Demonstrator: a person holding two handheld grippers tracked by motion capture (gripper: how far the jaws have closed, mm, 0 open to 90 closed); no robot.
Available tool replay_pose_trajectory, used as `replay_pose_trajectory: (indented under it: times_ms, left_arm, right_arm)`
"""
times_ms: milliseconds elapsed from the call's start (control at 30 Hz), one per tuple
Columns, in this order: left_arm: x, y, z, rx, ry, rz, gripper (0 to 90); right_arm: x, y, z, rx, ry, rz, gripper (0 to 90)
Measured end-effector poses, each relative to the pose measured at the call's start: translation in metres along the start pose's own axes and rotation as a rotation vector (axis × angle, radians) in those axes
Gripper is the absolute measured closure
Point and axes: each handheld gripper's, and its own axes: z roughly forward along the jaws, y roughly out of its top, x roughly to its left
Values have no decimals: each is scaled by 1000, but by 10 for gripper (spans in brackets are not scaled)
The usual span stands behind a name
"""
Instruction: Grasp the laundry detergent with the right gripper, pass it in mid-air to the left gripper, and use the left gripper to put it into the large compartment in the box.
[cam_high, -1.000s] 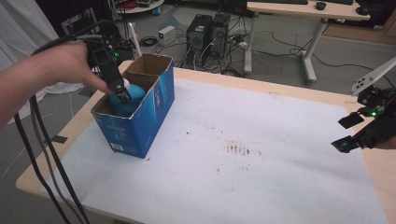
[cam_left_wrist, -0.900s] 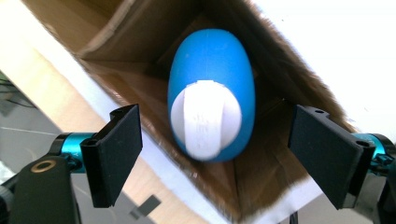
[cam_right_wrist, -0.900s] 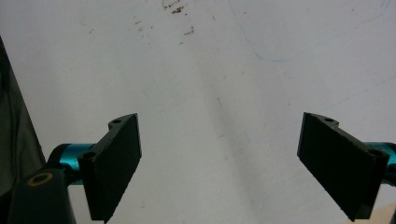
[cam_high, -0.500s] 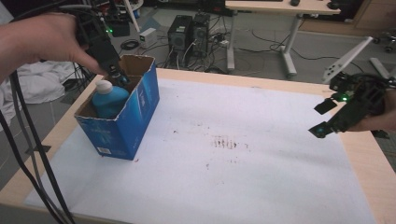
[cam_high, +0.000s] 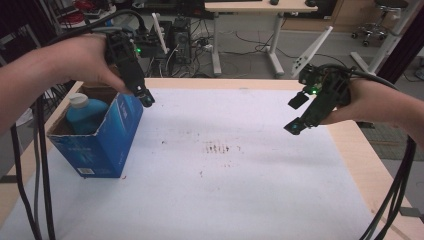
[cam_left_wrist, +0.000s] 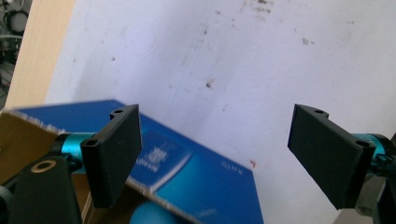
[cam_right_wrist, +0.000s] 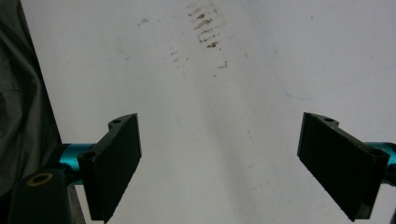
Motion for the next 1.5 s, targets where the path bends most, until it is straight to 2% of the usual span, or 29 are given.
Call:
replay_pose_trajectory:
  times_ms: [33,100,367,667,1500]
  left_arm:
    - [-1,7,6,7,-9,21,178]
    - [-3,14,11,9,-18,35,178]
    - [-7,27,23,21,-32,60,178]
    - [-11,27,25,31,-32,59,179]
    - [-12,25,30,42,-49,68,178]
  right_arm:
    - [2,1,-1,-2,0,-2,132]
    - [3,3,-2,-11,1,-5,132]
    - [7,2,-5,-16,-2,-6,132]
    - [5,2,-3,-17,5,-6,132]
    - [4,2,-1,-6,15,-10,132]
